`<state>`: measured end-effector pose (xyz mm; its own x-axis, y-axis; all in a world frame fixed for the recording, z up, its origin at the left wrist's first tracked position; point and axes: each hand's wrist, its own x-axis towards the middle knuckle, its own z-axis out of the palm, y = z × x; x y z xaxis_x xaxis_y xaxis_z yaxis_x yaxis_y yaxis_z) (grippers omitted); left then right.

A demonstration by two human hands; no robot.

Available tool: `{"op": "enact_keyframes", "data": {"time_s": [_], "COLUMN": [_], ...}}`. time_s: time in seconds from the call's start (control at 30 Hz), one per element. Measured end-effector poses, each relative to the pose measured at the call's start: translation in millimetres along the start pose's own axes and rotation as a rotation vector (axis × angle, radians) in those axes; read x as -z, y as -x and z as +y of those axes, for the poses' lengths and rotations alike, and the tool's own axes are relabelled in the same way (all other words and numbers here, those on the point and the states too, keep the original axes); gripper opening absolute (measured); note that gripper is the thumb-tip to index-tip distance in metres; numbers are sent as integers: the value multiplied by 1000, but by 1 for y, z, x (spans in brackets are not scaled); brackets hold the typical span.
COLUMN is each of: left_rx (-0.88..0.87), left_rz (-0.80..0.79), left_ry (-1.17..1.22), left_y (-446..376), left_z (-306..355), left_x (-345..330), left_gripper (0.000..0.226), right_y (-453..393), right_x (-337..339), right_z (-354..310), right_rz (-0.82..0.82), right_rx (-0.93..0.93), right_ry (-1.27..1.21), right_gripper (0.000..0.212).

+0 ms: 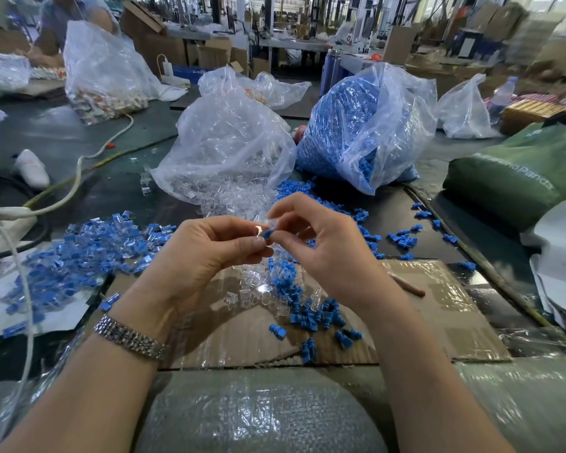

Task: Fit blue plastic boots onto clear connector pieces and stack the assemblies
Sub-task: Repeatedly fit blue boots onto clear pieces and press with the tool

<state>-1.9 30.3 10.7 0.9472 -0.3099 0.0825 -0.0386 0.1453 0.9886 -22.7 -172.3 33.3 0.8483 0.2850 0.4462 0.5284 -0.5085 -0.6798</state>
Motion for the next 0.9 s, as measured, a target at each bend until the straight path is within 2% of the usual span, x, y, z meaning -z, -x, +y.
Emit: {"op": "enact_keyframes", "data": {"time_s": [0.07, 0.13, 0.23, 0.3, 0.43, 0.53, 0.67, 0.73, 0.8, 0.9], "left_rx": [8, 19, 33, 45, 57, 58, 63, 70, 73, 63], "left_rz": [-1, 9, 43, 79, 114, 139, 139, 128, 113, 109], "left_ry": [34, 58, 109, 153, 221, 271, 323, 355, 404, 429], "left_y": [0, 0, -1, -3, -4, -4, -7, -8, -9, -9], "left_z": [-1, -2, -2, -1, -1, -2, -2, -3, -3, -2], "left_x": [2, 2, 1, -1, 0, 2, 6, 8, 9, 7], "left_gripper": [25, 24, 25, 27, 23, 21, 18, 21, 24, 20], "right_y": [0, 1, 8, 10, 8, 6, 6, 6, 5, 2], "right_x": [11, 26, 42, 45, 41, 39, 49, 51, 48, 36], "right_z": [5, 18, 37, 43, 42, 38, 28, 15, 0, -13], "right_rz": [80, 105, -142, -285, -301, -226, -141, -197, -323, -471], "right_rx": [-104, -319, -767, -871, -812, -792, -734, -686, -673, -633], "right_ry": [9, 252, 647, 730, 726, 671, 309, 61, -187, -217], "right_gripper": [23, 36, 70, 64, 42, 32, 30, 27, 21, 23]}}
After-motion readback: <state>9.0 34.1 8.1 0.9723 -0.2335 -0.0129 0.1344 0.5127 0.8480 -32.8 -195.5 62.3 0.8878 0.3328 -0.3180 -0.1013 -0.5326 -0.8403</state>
